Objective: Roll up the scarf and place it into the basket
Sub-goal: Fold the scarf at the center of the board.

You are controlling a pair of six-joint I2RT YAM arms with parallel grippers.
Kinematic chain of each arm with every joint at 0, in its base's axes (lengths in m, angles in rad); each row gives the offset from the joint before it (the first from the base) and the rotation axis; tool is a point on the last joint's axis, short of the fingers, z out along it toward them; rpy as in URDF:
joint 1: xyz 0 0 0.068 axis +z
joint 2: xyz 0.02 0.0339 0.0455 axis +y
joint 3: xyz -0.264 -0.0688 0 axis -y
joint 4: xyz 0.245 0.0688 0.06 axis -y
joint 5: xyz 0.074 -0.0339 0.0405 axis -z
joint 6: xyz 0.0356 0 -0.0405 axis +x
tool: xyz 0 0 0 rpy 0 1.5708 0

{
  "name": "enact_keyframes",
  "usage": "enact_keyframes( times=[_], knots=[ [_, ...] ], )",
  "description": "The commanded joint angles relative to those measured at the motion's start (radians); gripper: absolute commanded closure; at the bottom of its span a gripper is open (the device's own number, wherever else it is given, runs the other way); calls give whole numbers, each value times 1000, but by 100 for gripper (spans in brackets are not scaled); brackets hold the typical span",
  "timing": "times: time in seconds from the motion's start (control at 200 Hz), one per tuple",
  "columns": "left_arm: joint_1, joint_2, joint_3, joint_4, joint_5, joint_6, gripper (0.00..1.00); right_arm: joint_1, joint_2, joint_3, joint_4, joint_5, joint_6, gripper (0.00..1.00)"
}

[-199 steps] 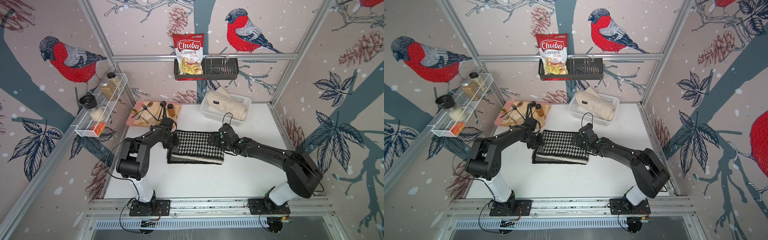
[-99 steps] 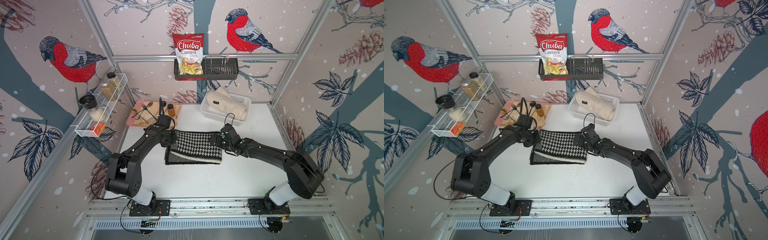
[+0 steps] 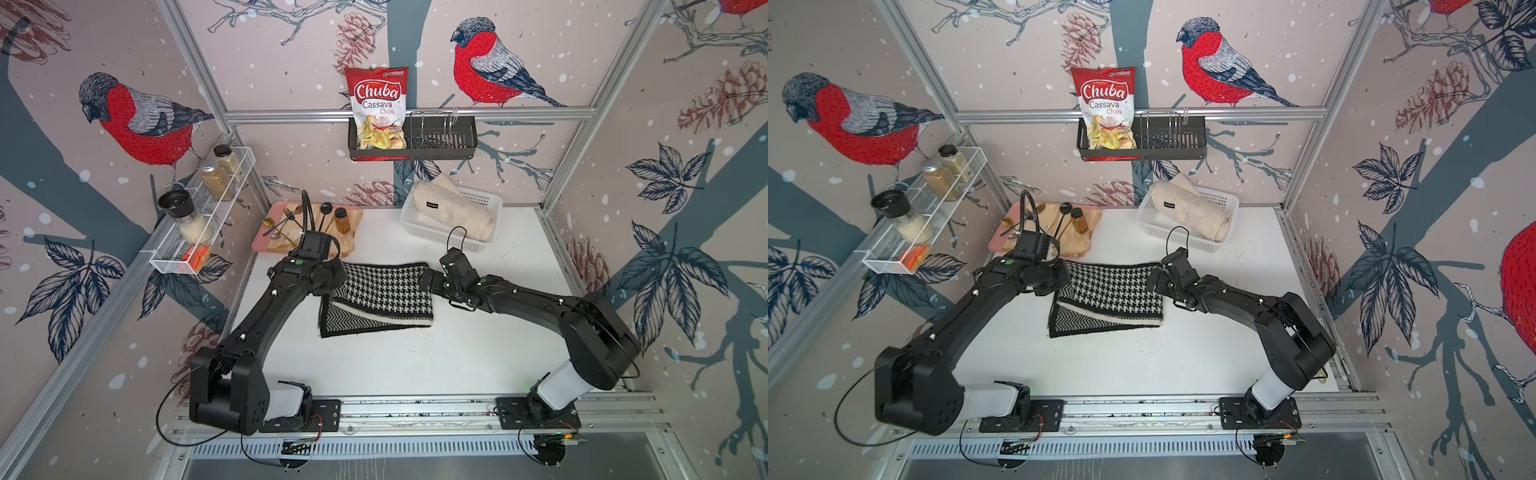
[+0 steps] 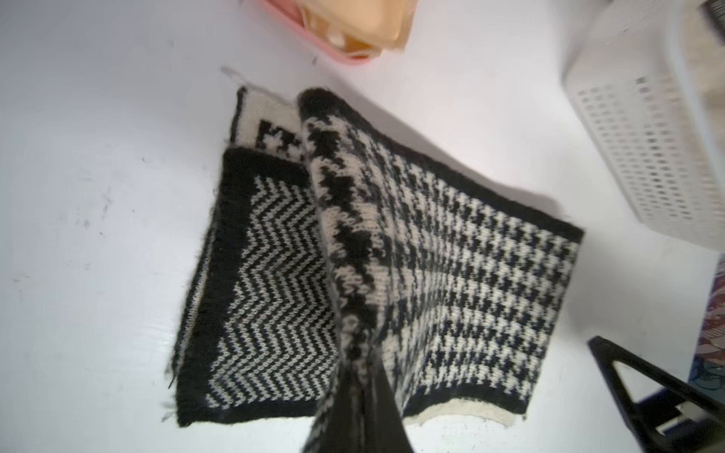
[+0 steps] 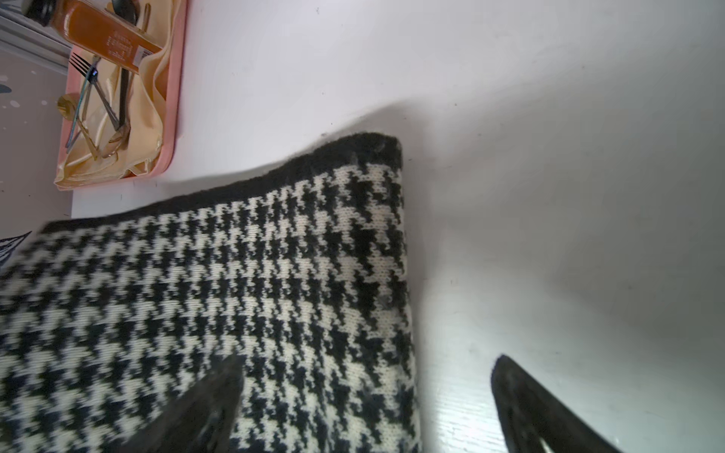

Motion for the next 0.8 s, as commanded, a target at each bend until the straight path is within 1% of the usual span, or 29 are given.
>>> enact_keyframes(
  times=[0.0, 0.04, 0.125, 0.175, 0.205, 0.215, 0.255, 0.275, 0.295, 0.305, 0.325, 0.365, 0.395, 0.41, 0.5, 0.645, 0.695, 0.715, 0.755, 0.77, 0.775, 0.795],
  knots=[
    [71, -26, -114, -30, -54, -37, 100, -1, 31, 14, 23, -26, -15, 0],
    [117, -14, -158, -20, -22, -24, 100, 0, 44, 25, 20, -33, -18, 0],
    [159, 28, -220, -11, -83, -43, 100, 8, 63, 46, 15, -41, -27, 0],
    [182, 61, -236, 8, -93, -49, 100, 13, 66, 53, 14, -42, -31, 0],
    [193, 80, -241, 25, -79, -46, 100, 15, 65, 57, 13, -42, -35, 0],
    [196, 85, -243, 37, -76, -45, 98, 16, 66, 59, 13, -42, -36, 0],
    [202, 101, -247, 64, -59, -43, 90, 20, 65, 61, 12, -41, -36, 0],
    [204, 107, -244, 72, -54, -42, 84, 22, 63, 63, 11, -41, -37, 0],
    [204, 113, -238, 81, -52, -43, 74, 24, 61, 64, 11, -42, -39, 0],
    [204, 114, -235, 84, -50, -41, 67, 24, 61, 64, 11, -42, -39, 0],
    [204, 114, -233, 98, -45, -38, 57, 26, 59, 66, 10, -42, -41, 0],
    [204, 114, -222, 109, -44, -37, 37, 30, 59, 70, 6, -40, -44, 0],
    [204, 113, -209, 113, -44, -29, 24, 33, 58, 73, 4, -40, -47, 0],
    [205, 111, -204, 115, -44, -26, 22, 35, 58, 75, 4, -41, -49, 0],
    [207, 91, -163, 110, -56, 1, 19, 52, 60, 92, -1, -35, -63, 0],
    [206, 45, -107, 96, -71, 36, 19, 79, 76, 133, 19, -50, -95, 0],
    [207, 33, -107, 111, -50, 43, 19, 84, 88, 148, 37, -61, -98, 1],
    [207, 31, -109, 123, -27, 50, 20, 85, 95, 152, 47, -73, -99, 4],
    [206, 33, -117, 145, 29, 56, 25, 85, 114, 161, 71, -106, -101, 10],
    [205, 34, -122, 154, 50, 53, 29, 84, 125, 165, 76, -115, -101, 13],
    [204, 34, -124, 157, 56, 51, 30, 83, 128, 167, 76, -119, -101, 15],
    [203, 34, -130, 168, 77, 45, 45, 84, 142, 175, 77, -129, -101, 23]
  ],
)
